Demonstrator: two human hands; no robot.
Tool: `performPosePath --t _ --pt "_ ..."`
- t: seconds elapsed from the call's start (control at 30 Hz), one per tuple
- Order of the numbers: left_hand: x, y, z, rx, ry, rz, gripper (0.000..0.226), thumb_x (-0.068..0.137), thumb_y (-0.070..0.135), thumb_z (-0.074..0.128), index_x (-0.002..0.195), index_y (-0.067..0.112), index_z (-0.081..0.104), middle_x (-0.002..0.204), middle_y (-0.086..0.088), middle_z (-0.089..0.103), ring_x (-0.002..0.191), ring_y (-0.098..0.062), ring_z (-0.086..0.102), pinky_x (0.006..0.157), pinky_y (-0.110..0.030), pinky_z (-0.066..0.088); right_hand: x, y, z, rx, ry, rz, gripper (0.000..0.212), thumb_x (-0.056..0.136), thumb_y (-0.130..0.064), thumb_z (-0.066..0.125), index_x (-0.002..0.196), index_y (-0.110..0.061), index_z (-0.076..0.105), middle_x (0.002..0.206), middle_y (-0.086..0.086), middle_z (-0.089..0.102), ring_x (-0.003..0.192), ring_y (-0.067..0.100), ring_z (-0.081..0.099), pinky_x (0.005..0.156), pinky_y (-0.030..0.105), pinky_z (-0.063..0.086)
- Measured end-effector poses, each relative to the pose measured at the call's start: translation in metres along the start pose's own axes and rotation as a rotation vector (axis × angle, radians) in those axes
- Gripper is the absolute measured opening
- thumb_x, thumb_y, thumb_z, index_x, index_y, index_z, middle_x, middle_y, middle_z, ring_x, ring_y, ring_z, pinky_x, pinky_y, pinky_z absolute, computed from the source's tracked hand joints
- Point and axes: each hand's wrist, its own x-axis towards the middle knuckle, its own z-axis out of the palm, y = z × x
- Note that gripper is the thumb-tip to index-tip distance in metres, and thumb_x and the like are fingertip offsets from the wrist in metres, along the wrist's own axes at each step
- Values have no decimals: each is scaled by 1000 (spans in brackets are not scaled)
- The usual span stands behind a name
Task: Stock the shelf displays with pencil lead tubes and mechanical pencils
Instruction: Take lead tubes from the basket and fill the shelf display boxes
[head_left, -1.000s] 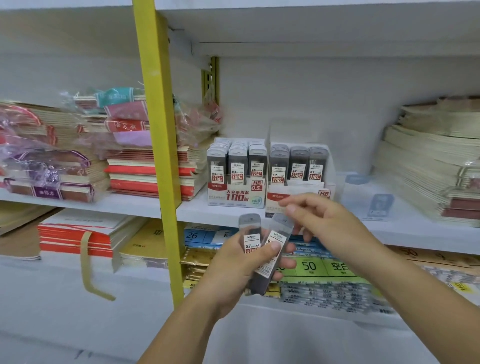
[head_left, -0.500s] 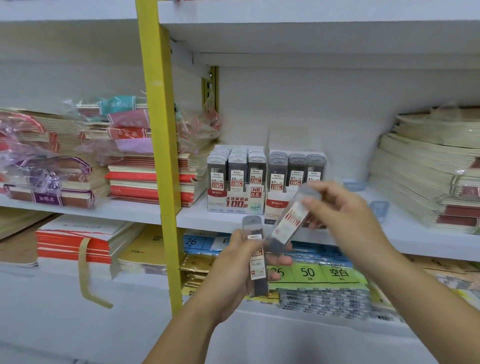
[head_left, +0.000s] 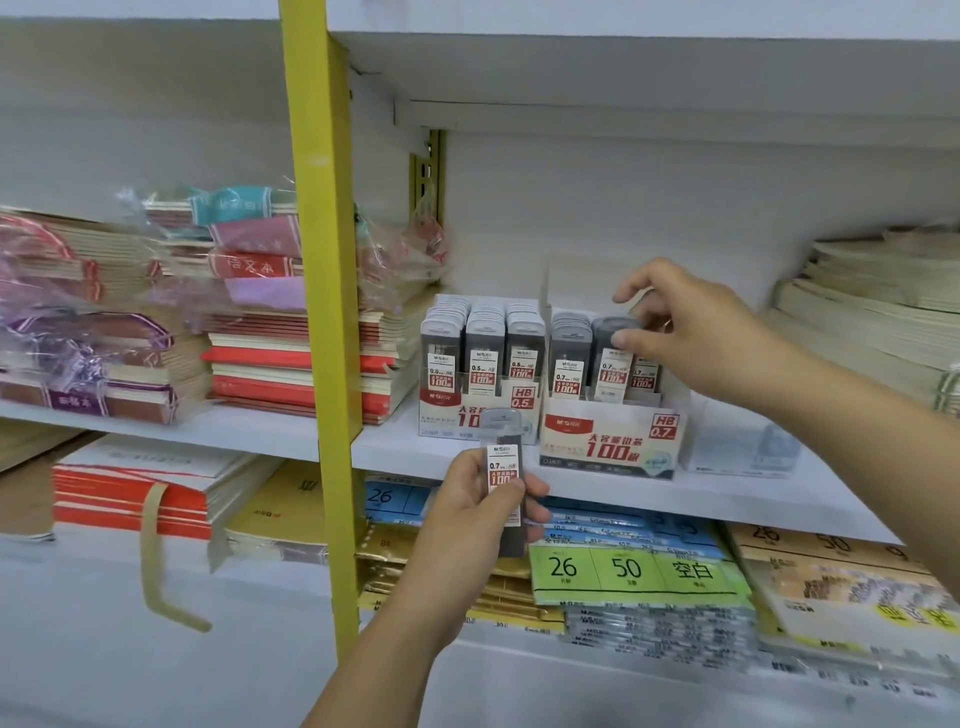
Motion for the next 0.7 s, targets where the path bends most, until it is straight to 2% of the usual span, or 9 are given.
performPosePath --t 0.07,0.17,0.3,0.4,0.47,0.53,0.6,0.7 --pt "2 0 0 3 -6 2 16 104 13 51 111 21 62 92 1 78 77 -12 73 64 -21 57 4 3 4 -27 -22 36 24 86 -31 70 92 -38 48 88 -14 61 80 -2 54 62 19 39" --pt "2 1 0 -24 -11 28 20 103 13 53 118 24 60 99 0 78 89 -16 76 71 -26 60 6 7 10 -178 48 -20 20 83 -36 72 89 -39 53 90 -16 50 87 9 43 68 27 34" --pt "1 1 2 -42 -34 50 24 102 14 54 122 25 59 100 -3 78 93 -19 76 75 -29 61 5 9 13 -307 121 -37 24 83 -39 70 107 -38 64 85 -17 41 95 9 30 75 29 28" --pt "-1 2 7 -15 -58 63 24 102 15 54 123 27 58 101 -1 78 94 -17 76 76 -29 61 -3 8 15 -331 153 -18 33 88 -35 66 120 -33 63 95 -12 44 98 7 26 80 27 27" --pt "-3 3 9 14 -69 71 24 102 16 54 122 28 58 102 1 78 95 -16 75 77 -30 62 -17 -1 18 -266 254 -59 31 91 -32 60 122 -27 63 96 -12 45 97 6 31 81 25 28" --pt "-5 5 11 36 -76 83 21 102 17 54 120 27 59 102 3 78 94 -14 75 77 -28 61 -37 -14 21 -87 320 -113 26 91 -31 54 113 -23 66 89 -17 49 86 3 44 77 17 32" --pt "-7 7 12 49 -87 98 18 102 18 55 119 25 59 103 3 78 93 -14 75 77 -28 61 -59 -28 28 125 249 -131 26 90 -35 52 112 -28 64 88 -24 54 79 -2 52 68 9 37" --pt "-9 10 15 64 -115 127 16 102 18 57 117 22 61 102 1 79 92 -15 75 76 -26 61 -79 -40 42 279 31 -74 40 88 -45 51 128 -46 49 103 -26 55 92 -5 52 72 11 40"
